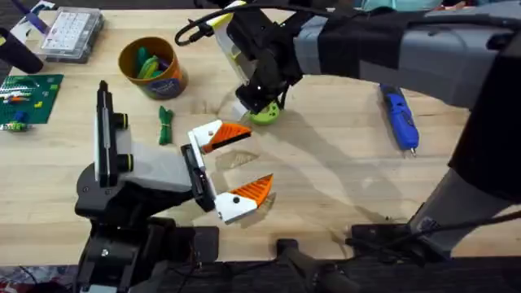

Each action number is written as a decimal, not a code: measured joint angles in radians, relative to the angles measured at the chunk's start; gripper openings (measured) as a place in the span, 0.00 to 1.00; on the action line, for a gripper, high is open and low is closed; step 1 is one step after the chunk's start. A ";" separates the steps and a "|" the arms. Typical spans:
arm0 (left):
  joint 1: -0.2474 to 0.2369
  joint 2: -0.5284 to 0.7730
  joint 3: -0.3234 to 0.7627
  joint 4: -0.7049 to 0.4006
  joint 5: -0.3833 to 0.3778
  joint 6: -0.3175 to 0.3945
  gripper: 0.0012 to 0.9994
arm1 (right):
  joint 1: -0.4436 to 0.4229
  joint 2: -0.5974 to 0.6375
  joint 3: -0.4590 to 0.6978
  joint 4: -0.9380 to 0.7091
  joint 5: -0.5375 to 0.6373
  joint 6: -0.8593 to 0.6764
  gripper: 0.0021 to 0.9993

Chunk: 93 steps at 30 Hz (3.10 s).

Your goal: Pick up the gripper from the table and insert it into the empty holder that is missing its gripper. Then pick up a screw, insert it into the mounting hole, and use the screwdriver to tighten it. Finally, clean up the table by picking up the vegetable and placing it into the bucket.

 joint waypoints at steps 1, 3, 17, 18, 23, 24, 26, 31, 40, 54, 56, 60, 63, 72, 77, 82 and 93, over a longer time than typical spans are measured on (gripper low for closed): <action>0.000 0.000 0.000 0.000 0.000 0.000 0.99 | 0.000 0.000 0.000 0.000 0.000 0.000 0.61; 0.000 0.000 0.000 0.000 0.000 0.000 0.99 | 0.000 0.000 0.000 0.000 0.000 0.000 0.60; 0.000 0.000 0.000 0.000 0.000 0.000 0.99 | -0.001 0.000 0.000 0.000 0.006 0.002 0.17; 0.000 0.000 0.000 0.000 0.000 0.000 0.99 | -0.001 0.000 0.000 0.000 0.006 0.000 0.15; 0.000 0.000 0.000 0.000 0.000 0.000 0.99 | -0.001 0.000 0.000 0.000 0.006 0.000 0.06; 0.000 0.000 0.000 0.000 0.000 0.000 0.99 | 0.000 0.000 0.000 0.000 0.006 -0.003 0.03; 0.000 0.000 0.000 0.000 0.000 0.000 0.99 | -0.001 0.000 0.000 0.000 0.006 0.000 0.01; 0.000 0.000 0.000 0.000 0.000 0.000 0.99 | -0.001 0.000 0.000 0.000 0.006 0.000 0.01; 0.000 0.000 0.000 0.000 0.000 0.000 0.99 | -0.001 0.000 0.015 -0.045 0.006 0.000 0.01; 0.000 0.000 0.000 0.000 0.000 0.000 0.99 | 0.000 0.003 0.226 -0.262 0.006 0.000 0.01; 0.000 0.000 0.000 0.000 0.000 0.000 0.99 | -0.001 0.002 0.248 -0.294 0.006 0.000 0.01; 0.000 0.000 0.000 0.000 0.000 0.000 0.99 | -0.001 -0.001 0.280 -0.340 0.006 0.000 0.01; 0.000 0.000 0.000 0.000 0.000 0.000 0.99 | 0.000 -0.016 0.294 -0.371 0.006 0.000 0.01; 0.000 0.000 0.000 0.000 0.000 0.000 0.99 | -0.001 -0.140 0.342 -0.402 0.006 -0.001 0.01; 0.000 0.000 0.000 0.000 0.000 0.000 0.99 | 0.000 -0.217 0.349 -0.429 0.005 -0.014 0.01; 0.000 0.000 0.000 0.000 0.000 0.000 0.99 | 0.010 -0.269 0.349 -0.479 0.002 -0.034 0.01; 0.000 0.000 0.000 0.000 0.000 0.000 0.99 | 0.136 -0.369 0.349 -0.516 0.002 -0.083 0.01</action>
